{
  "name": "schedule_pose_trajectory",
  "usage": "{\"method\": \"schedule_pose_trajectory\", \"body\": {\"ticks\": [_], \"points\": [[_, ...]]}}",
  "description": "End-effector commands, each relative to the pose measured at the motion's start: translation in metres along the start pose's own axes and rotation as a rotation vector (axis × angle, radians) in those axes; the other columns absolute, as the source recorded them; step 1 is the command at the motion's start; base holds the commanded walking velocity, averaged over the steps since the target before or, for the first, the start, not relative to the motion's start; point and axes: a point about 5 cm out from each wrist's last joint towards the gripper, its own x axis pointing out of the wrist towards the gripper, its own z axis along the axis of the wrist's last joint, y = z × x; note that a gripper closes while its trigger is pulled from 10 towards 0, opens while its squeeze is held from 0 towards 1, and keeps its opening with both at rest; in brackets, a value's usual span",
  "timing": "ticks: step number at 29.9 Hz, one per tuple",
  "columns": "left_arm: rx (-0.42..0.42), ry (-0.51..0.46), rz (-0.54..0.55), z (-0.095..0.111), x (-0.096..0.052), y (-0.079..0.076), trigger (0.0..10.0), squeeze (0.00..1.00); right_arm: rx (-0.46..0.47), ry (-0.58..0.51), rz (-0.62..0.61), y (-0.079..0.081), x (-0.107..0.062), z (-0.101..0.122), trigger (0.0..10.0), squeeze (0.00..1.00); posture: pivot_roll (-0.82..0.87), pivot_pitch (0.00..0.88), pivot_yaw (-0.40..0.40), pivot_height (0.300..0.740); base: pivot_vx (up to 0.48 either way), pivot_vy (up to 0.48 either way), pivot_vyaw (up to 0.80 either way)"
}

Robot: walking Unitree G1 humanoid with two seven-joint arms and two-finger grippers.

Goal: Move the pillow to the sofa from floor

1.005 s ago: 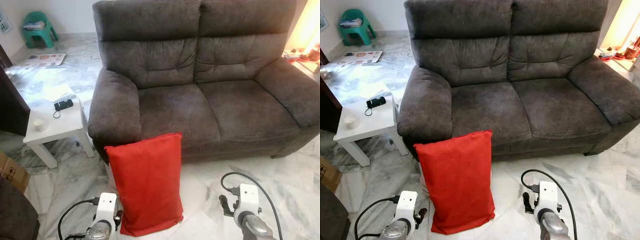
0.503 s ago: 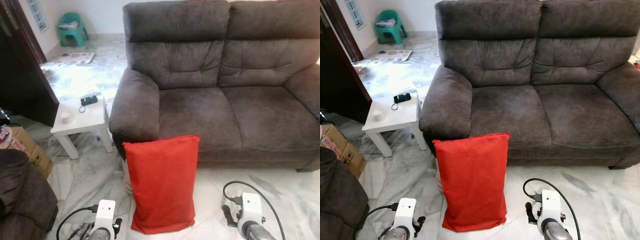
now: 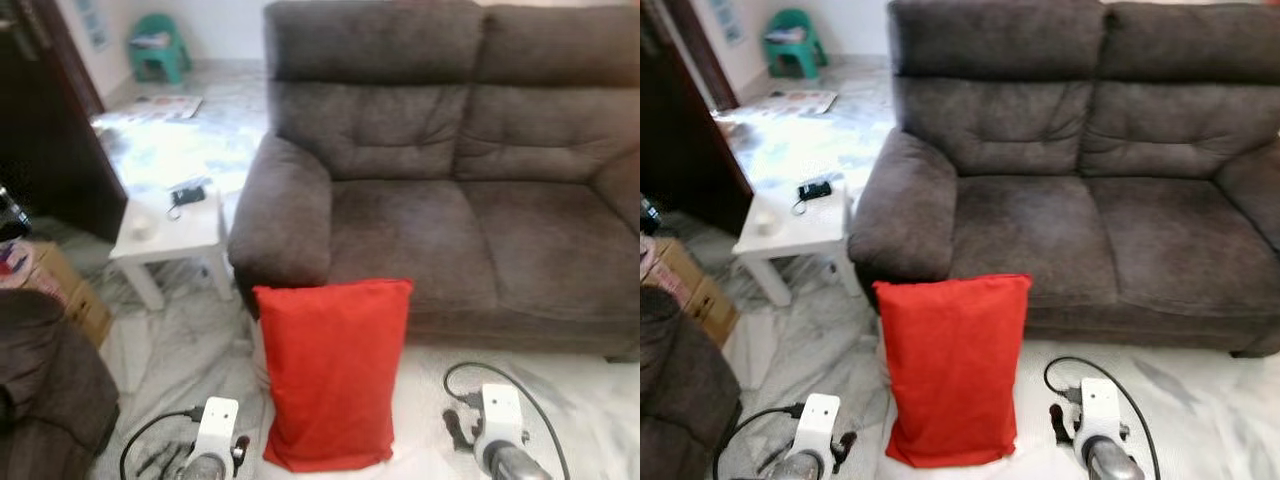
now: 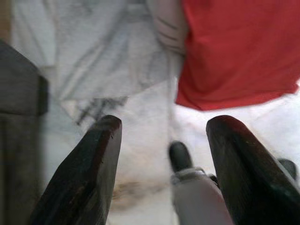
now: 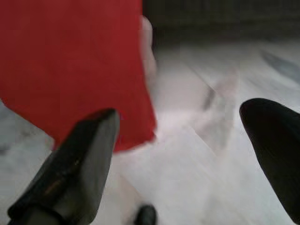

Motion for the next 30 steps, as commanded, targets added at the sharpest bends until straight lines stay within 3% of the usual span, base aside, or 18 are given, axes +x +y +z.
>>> {"method": "schedule_pose_trajectory", "body": {"ticks": [1, 20, 30], "points": [[0.000, 0.007, -0.007, 0.0002, 0.0003, -0.0024, 10.0, 0.00, 0.005, 0.006, -0.020, -0.0079, -0.0022, -0.0033, 10.0, 0.00, -0.14, 0.012, 0.012, 0.740, 0.307, 0.000, 0.00], [-0.009, 0.014, -0.007, 0.0004, 0.0005, -0.0047, 10.0, 0.00, -0.012, -0.001, -0.008, -0.0087, -0.0013, 0.0006, 10.0, 0.00, -0.13, 0.055, 0.011, 0.740, 0.307, 0.000, 0.00], [0.002, -0.002, -0.027, 0.0027, 0.0007, -0.0073, 10.0, 0.00, -0.036, -0.001, 0.004, -0.0086, -0.0010, 0.0021, 10.0, 0.00, -0.13, 0.066, 0.011, 0.740, 0.000, 0.000, 0.00]]}}
